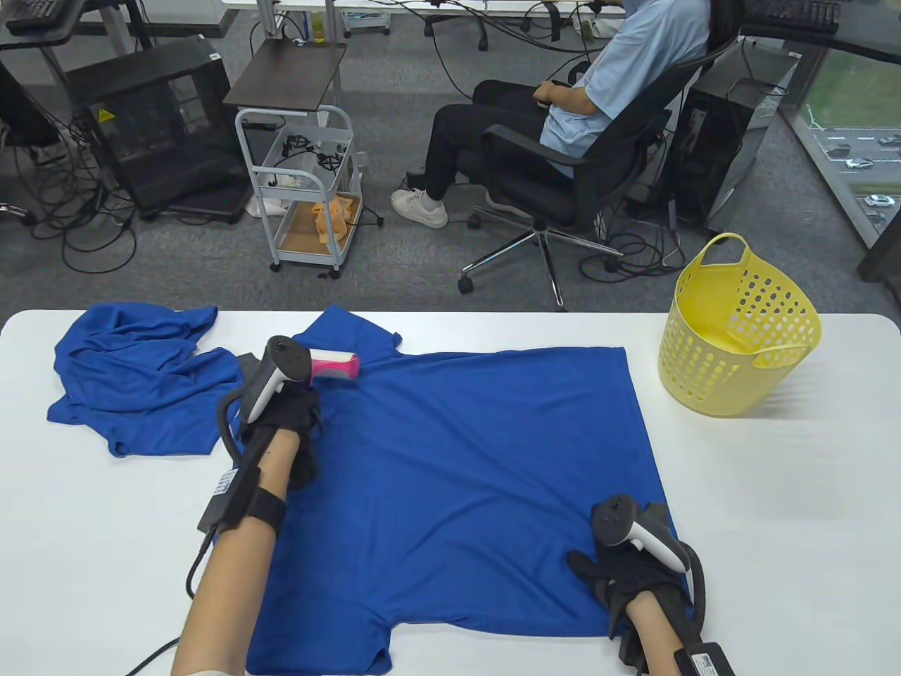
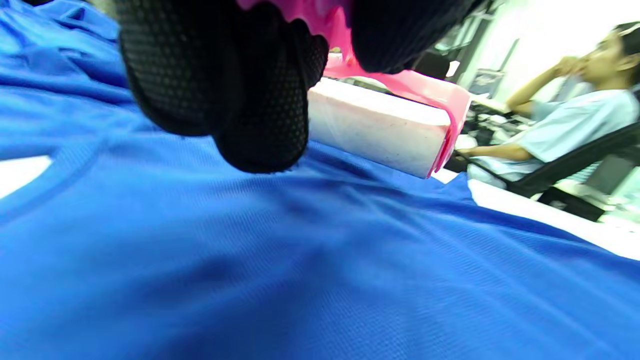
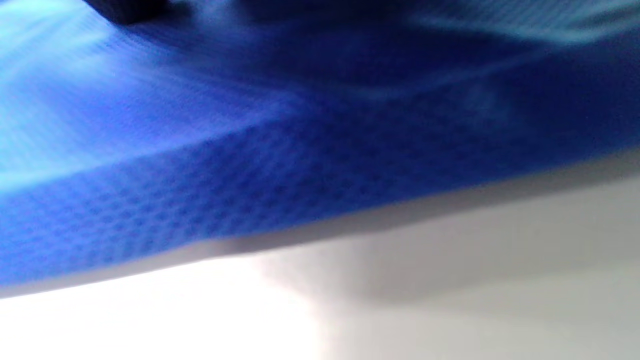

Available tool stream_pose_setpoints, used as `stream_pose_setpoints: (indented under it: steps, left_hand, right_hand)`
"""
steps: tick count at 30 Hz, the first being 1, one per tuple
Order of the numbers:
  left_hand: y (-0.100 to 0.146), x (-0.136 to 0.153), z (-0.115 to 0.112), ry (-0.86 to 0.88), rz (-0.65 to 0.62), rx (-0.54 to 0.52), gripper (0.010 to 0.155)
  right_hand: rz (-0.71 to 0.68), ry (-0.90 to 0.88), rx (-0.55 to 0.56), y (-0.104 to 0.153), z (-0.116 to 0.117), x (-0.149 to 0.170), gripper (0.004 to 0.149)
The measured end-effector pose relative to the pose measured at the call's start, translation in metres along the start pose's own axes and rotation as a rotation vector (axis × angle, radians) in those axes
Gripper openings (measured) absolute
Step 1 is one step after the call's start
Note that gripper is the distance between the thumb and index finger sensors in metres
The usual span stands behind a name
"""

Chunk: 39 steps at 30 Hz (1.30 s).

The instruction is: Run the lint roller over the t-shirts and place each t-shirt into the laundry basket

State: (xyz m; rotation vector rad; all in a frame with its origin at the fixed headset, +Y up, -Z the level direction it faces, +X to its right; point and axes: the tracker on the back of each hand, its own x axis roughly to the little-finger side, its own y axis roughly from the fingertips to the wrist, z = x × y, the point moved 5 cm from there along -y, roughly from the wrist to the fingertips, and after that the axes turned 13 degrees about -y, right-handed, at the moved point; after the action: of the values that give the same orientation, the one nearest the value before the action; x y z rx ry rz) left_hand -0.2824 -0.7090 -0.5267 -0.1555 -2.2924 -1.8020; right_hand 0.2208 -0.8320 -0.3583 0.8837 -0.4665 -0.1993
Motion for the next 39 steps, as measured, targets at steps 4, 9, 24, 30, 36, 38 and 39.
stream_pose_setpoints:
  steps: [4, 9, 24, 30, 36, 38, 39]
  left_hand:
    - [0.046, 0.027, 0.025, 0.000, -0.011, 0.005, 0.064]
    - [0.107, 0.063, 0.027, -0.112, 0.067, 0.239, 0.057]
    - [0.116, 0.023, -0.005, -0.341, 0.128, 0.255, 0.054]
    - [0.048, 0.015, -0.005, -0.250, 0.233, 0.092, 0.056]
    - [-0.024, -0.002, -0.027, -0.217, 0.211, 0.119, 0.068]
    - [-0.041, -0.002, -0.035, -0.184, 0.229, 0.170, 0.072]
    - [-0.050, -0.002, -0.037, -0.161, 0.237, 0.165, 0.073]
  right_hand:
    - [-0.001, -0.004, -0.001, 0.000, 0.000, 0.000, 0.078]
    - [-0.001, -0.003, -0.001, 0.000, 0.000, 0.000, 0.078]
    - [-0.003, -0.008, 0.003, 0.000, 0.000, 0.000, 0.078]
    - [-0.003, -0.006, 0.002, 0.000, 0.000, 0.000, 0.078]
    - [-0.001, -0.004, -0.004, 0.000, 0.000, 0.000, 0.078]
    - [-0.001, -0.004, -0.003, 0.000, 0.000, 0.000, 0.078]
    - [-0.001, -0.005, -0.003, 0.000, 0.000, 0.000, 0.078]
